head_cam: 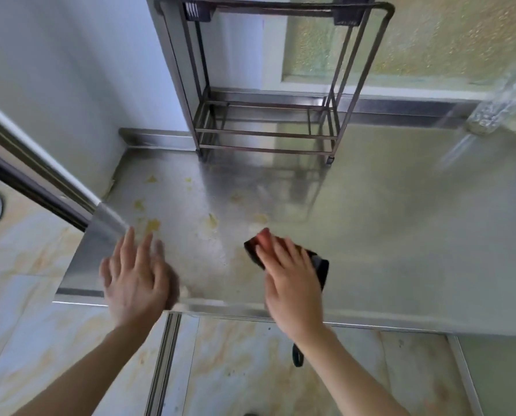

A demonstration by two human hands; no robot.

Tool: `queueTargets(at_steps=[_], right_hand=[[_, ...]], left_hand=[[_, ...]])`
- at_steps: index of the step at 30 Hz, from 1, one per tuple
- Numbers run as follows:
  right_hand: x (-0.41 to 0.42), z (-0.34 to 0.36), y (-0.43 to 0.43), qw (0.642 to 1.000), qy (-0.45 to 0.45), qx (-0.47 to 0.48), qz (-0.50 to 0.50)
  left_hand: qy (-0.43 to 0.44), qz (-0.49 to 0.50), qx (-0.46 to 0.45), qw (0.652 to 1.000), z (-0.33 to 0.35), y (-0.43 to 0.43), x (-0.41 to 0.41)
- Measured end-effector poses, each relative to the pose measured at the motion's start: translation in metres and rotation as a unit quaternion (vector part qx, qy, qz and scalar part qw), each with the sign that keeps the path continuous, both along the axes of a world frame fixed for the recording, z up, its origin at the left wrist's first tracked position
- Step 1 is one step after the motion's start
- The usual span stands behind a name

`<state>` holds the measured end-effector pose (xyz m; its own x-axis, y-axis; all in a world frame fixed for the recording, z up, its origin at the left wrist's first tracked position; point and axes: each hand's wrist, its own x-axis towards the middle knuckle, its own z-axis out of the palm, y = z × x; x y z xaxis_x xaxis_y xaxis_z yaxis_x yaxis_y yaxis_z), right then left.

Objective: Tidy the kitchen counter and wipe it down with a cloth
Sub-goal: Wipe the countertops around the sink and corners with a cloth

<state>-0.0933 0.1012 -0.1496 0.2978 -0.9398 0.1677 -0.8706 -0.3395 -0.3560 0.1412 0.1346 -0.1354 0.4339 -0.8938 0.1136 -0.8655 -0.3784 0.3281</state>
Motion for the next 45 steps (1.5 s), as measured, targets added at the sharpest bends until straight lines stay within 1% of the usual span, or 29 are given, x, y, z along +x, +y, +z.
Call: queueTargets(at_steps=[3, 5, 6, 7, 8, 10, 11, 12, 13, 16, 18, 19, 20, 22, 24, 25, 26, 30, 32, 33, 34, 35, 37, 39, 40, 41, 42, 43, 45], right_hand=[[0.021, 0.002, 0.019, 0.995, 0.018, 0.001, 0.098], [0.006, 0.001, -0.002, 0.983, 0.066, -0.02, 0.168], [-0.004, 0.0, -0.019, 0.979, 0.09, -0.03, 0.178], [-0.012, 0.0, -0.038, 0.981, 0.106, -0.032, 0.162], [-0.017, 0.0, -0.057, 0.987, 0.11, -0.031, 0.114], [-0.012, 0.004, -0.076, 0.997, 0.08, -0.005, -0.018], [-0.001, 0.005, -0.073, 0.996, 0.059, 0.008, -0.061], [0.012, 0.004, -0.06, 0.997, 0.048, 0.012, -0.064], [0.026, 0.001, -0.04, 0.999, 0.042, 0.008, -0.031], [0.039, 0.002, 0.011, 0.988, 0.056, -0.006, 0.143], [0.025, 0.003, -0.016, 0.973, 0.091, -0.014, 0.211], [0.017, 0.0, -0.038, 0.974, 0.11, -0.014, 0.199], [0.01, -0.001, -0.062, 0.98, 0.122, -0.014, 0.155], [0.003, 0.002, -0.1, 0.995, 0.102, -0.008, 0.008], [0.022, 0.005, -0.102, 0.994, 0.08, -0.003, -0.075], [0.039, 0.004, -0.091, 0.995, 0.081, -0.003, -0.066], [0.058, 0.004, -0.073, 0.997, 0.079, 0.001, -0.024], [0.089, 0.005, -0.003, 0.98, 0.057, -0.002, 0.188], [0.071, 0.008, -0.021, 0.957, 0.088, -0.02, 0.275], [0.059, 0.007, -0.04, 0.949, 0.115, -0.037, 0.29], [0.049, 0.004, -0.063, 0.952, 0.131, -0.053, 0.272], [0.038, 0.002, -0.089, 0.965, 0.133, -0.057, 0.22], [0.024, 0.003, -0.132, 0.992, 0.105, -0.027, 0.067], [0.033, 0.0, -0.148, 0.996, 0.074, -0.005, -0.048], [0.047, 0.0, -0.145, 0.995, 0.063, -0.006, -0.071], [0.063, 0.0, -0.137, 0.997, 0.051, -0.013, -0.057], [0.078, 0.0, -0.123, 0.999, 0.037, -0.023, -0.009], [0.089, -0.001, -0.108, 0.997, 0.034, -0.029, 0.066], [0.097, 0.0, -0.084, 0.973, 0.049, -0.024, 0.224]], left_hand=[[-0.021, -0.013, 0.043, 0.999, -0.009, 0.001, 0.01], [-0.028, -0.025, 0.057, 0.998, -0.012, -0.001, 0.01], [-0.031, -0.027, 0.06, 0.997, -0.013, -0.001, 0.01], [-0.035, -0.027, 0.061, 0.997, -0.013, -0.002, 0.011], [-0.038, -0.026, 0.062, 0.997, -0.013, -0.002, 0.012], [-0.041, -0.027, 0.066, 0.997, -0.013, -0.002, 0.011], [-0.039, -0.026, 0.067, 0.997, -0.012, -0.002, 0.011], [-0.036, -0.024, 0.068, 0.997, -0.012, -0.002, 0.011], [-0.034, -0.024, 0.071, 0.997, -0.012, -0.002, 0.011], [-0.039, -0.029, 0.085, 0.995, -0.013, -0.001, 0.012], [-0.039, -0.028, 0.086, 0.995, -0.013, -0.002, 0.013], [-0.039, -0.028, 0.085, 0.995, -0.014, -0.002, 0.014], [-0.039, -0.029, 0.082, 0.995, -0.014, -0.002, 0.014], [-0.038, -0.029, 0.08, 0.996, -0.016, -0.002, 0.014], [-0.038, -0.028, 0.078, 0.996, -0.017, -0.002, 0.015], [-0.038, -0.028, 0.076, 0.996, -0.017, -0.002, 0.016], [-0.038, -0.029, 0.076, 0.996, -0.017, -0.002, 0.016], [-0.036, -0.028, 0.074, 0.996, -0.017, -0.003, 0.016], [-0.034, -0.027, 0.074, 0.996, -0.017, -0.002, 0.016], [-0.032, -0.024, 0.072, 0.997, -0.017, -0.002, 0.016], [-0.03, -0.022, 0.07, 0.997, -0.017, -0.002, 0.016], [-0.03, -0.021, 0.072, 0.997, -0.017, -0.003, 0.016], [-0.03, -0.024, 0.076, 0.996, -0.016, -0.003, 0.014], [-0.032, -0.028, 0.083, 0.996, -0.017, -0.003, 0.015], [-0.031, -0.029, 0.085, 0.995, -0.017, -0.003, 0.015], [-0.03, -0.029, 0.086, 0.995, -0.017, -0.002, 0.016], [-0.028, -0.028, 0.086, 0.995, -0.016, -0.002, 0.016], [-0.027, -0.028, 0.087, 0.995, -0.016, -0.002, 0.016], [-0.024, -0.027, 0.089, 0.995, -0.013, -0.001, 0.015]])
